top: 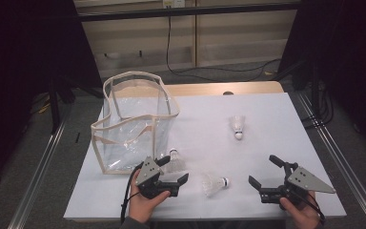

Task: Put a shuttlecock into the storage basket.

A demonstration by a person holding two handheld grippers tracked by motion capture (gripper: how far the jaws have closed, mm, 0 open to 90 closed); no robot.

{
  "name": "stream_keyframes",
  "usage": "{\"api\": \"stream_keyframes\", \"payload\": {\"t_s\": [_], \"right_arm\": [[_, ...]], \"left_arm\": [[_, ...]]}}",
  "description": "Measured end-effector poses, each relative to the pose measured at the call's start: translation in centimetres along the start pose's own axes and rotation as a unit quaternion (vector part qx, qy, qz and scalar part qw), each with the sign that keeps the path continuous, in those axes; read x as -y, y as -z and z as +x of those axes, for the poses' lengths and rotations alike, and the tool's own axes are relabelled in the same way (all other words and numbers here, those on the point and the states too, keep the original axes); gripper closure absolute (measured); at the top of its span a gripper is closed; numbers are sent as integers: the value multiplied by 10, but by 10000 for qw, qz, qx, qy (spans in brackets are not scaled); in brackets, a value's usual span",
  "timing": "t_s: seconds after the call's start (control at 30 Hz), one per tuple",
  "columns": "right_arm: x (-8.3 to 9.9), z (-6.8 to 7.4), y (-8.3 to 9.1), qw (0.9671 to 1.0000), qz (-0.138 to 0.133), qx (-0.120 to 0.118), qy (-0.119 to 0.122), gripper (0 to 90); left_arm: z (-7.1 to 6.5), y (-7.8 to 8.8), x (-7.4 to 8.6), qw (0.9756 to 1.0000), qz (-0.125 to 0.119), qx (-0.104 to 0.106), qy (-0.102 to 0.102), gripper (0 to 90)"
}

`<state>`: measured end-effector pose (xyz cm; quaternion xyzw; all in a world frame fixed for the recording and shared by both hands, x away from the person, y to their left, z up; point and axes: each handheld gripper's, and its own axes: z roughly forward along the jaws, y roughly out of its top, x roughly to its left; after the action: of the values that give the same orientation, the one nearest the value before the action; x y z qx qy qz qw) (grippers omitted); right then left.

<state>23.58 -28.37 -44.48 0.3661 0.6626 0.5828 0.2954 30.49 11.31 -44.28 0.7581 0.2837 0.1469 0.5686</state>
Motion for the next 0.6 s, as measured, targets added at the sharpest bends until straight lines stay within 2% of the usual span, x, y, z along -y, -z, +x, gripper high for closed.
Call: {"api": "stream_keyframes", "payload": {"t_s": [0.07, 0.13, 0.43, 0.5, 0.6], "right_arm": [[0, 0, 0, 10000, -1, 2, 2, 0], [0, 0, 0, 10000, 2, -4, -5, 0], [0, 0, 0, 10000, -7, -13, 20, 0], [0, 0, 0, 10000, -2, -10, 14, 0], [0, 0, 0, 10000, -16, -5, 8, 0]], "left_arm": [[2, -1, 0, 9999, 11, -114, 18, 121], [3, -1, 0, 9998, 1, -143, 98, 121], [3, -10, -2, 9991, 184, -377, 56, 156], [4, -12, -2, 9991, 211, -366, 96, 157], [3, -14, -3, 9986, 298, -434, 19, 162]]}}
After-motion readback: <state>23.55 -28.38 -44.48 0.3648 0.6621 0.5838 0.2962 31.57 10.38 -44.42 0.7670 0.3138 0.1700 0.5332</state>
